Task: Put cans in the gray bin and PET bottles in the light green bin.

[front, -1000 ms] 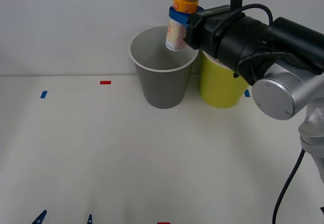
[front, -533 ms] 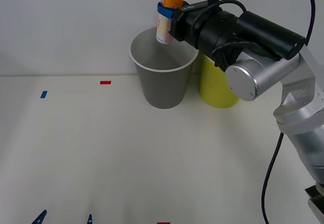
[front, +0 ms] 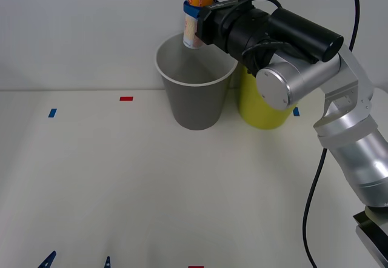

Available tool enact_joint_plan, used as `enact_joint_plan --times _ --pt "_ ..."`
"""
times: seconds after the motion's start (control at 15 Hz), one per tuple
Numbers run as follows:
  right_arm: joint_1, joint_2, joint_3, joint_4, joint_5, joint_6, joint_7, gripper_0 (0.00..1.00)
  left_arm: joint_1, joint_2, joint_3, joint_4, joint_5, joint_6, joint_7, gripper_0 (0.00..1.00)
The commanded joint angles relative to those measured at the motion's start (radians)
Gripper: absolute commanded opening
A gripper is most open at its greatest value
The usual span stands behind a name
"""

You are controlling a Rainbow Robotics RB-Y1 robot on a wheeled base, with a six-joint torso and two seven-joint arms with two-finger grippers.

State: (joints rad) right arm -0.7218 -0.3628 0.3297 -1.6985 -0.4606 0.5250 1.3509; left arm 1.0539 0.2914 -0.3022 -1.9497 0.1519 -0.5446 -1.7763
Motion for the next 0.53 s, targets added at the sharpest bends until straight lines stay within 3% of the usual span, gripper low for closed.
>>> enact_joint_plan --times 0.07,0.53 --pt "-0.001 0.004 0.002 0.002 0.02 -0.006 0.007 0.98 0.0 0.0 0.0 0.0 0.0 0.0 0.0 1.0" --pt "-0.001 0.019 0.006 -0.018 0.031 -0.006 0.031 1.0 0.0 0.0 0.0 0.0 0.0 0.0 0.0 1.0"
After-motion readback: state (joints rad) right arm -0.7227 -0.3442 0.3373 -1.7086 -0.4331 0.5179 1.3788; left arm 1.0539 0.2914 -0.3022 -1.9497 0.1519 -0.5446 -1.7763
